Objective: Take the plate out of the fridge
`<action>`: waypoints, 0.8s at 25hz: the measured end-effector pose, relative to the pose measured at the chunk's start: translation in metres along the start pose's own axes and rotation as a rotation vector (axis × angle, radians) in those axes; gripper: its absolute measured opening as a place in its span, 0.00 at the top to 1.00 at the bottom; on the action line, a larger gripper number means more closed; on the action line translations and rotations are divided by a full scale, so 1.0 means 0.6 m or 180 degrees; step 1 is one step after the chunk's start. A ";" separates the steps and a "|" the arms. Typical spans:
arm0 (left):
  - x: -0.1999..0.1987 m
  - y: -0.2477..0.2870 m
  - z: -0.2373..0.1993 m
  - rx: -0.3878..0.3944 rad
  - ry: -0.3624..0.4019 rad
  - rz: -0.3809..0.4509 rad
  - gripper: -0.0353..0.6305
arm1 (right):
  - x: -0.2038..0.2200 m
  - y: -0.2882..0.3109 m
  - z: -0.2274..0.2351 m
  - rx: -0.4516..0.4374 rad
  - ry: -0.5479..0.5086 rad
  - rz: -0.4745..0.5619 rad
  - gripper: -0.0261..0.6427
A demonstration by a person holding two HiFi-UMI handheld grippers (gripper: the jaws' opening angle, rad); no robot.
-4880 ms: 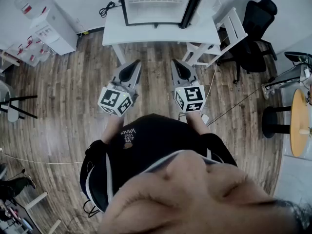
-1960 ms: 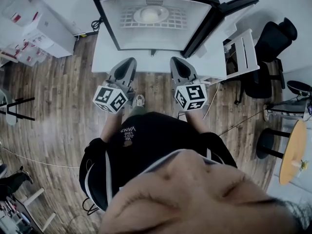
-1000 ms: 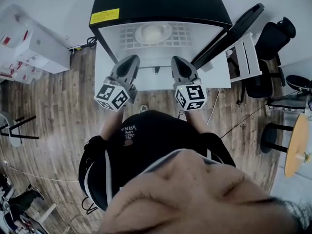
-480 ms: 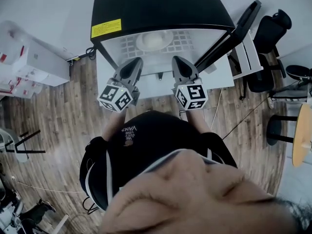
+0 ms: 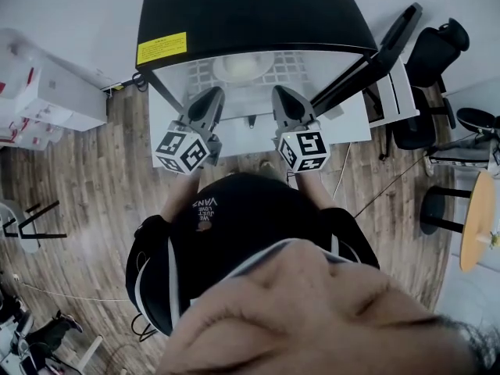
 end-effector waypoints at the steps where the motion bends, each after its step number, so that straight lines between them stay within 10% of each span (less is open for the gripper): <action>1: 0.001 0.003 -0.001 -0.0053 -0.0052 -0.0005 0.91 | -0.001 0.003 0.004 -0.0034 -0.0005 -0.0007 0.94; 20: 0.022 0.049 -0.048 -0.0780 -0.1173 -0.0009 0.91 | -0.012 0.044 0.057 -0.0385 -0.0043 -0.0065 0.94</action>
Point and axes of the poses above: the fingertips, and each gripper's own axes: y forward along the fingers, z to its right, x out of its underside, the point moved 6 cm from there along -y, backward along the fingers, and after that the axes turned 4 degrees about x, right-handed, at the moved point
